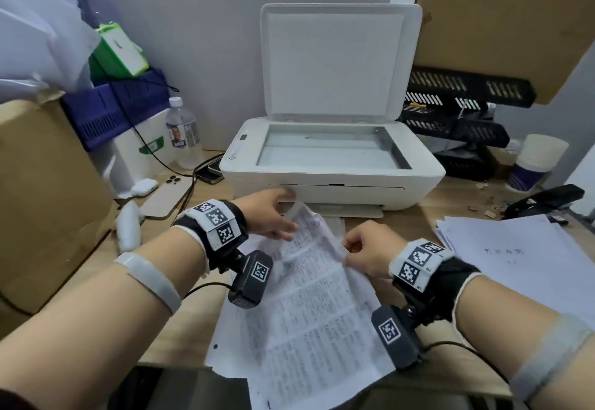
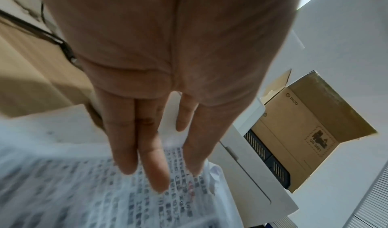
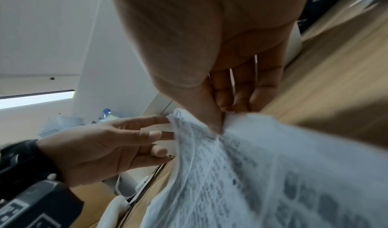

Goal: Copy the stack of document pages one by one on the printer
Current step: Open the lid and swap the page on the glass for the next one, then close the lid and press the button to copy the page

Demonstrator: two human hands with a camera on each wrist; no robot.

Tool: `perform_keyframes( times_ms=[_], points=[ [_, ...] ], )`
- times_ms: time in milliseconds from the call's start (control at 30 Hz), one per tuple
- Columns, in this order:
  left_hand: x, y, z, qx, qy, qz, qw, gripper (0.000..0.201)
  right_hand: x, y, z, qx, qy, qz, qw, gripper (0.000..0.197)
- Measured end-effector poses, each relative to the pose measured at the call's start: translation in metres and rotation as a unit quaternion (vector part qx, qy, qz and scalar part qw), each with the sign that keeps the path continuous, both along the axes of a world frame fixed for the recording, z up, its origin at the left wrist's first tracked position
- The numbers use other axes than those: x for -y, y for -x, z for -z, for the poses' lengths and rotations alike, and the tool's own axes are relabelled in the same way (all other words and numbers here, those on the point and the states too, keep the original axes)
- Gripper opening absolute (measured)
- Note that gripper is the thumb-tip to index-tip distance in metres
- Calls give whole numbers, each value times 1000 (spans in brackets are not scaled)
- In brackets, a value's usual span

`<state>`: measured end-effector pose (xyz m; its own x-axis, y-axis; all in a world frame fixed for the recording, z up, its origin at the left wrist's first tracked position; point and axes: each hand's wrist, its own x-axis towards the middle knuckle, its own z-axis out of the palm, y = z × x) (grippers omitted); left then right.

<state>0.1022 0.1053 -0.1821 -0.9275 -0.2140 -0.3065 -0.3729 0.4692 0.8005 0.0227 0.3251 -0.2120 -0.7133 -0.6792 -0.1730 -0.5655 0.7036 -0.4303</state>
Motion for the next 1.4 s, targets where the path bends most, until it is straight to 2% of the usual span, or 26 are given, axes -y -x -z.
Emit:
perform_keyframes(
  times_ms=[67,133,267,367,433,500,600,700,833,1000,1100,1200,1300,1400],
  points=[
    [3,-1,-10,-26,6,5,1000,67,-2,1,-9,-21,18,-21,999,21],
    [5,-4,-22,-49,9,6,999,54,-4,2,-21,-44,32,-39,998,25],
    [15,-4,-41,-96,54,14,994,5,-4,7,-47,-79,85,-44,992,14],
    [22,1,-59,-148,69,-8,987,8,-6,20,-69,-80,106,-30,991,12],
    [26,5,-76,-193,63,-31,979,10,-11,32,-86,-97,87,-24,991,18],
    [32,12,-90,-233,46,-47,970,11,-17,45,-104,-124,71,-6,990,22],
    [37,25,-103,-291,-3,-83,953,21,-24,63,-135,-173,92,35,980,13],
    [36,39,-108,-326,-40,-102,939,26,-27,79,-164,-209,154,80,962,13],
    [40,55,-116,-367,-54,-115,921,36,-26,94,-192,-267,244,129,923,15],
    [53,66,-128,-448,-24,-109,887,17,-15,107,-210,-316,300,129,891,19],
    [57,69,-129,-487,-26,-99,867,18,-8,113,-210,-343,334,107,872,20],
    [63,69,-118,-447,13,-108,888,24,-2,116,-192,-344,296,96,886,18],
    [76,69,-94,-339,88,-100,931,23,2,120,-158,-287,255,96,918,17],
    [83,68,-70,-246,147,-66,956,15,4,126,-125,-214,199,80,953,20]
  ],
)
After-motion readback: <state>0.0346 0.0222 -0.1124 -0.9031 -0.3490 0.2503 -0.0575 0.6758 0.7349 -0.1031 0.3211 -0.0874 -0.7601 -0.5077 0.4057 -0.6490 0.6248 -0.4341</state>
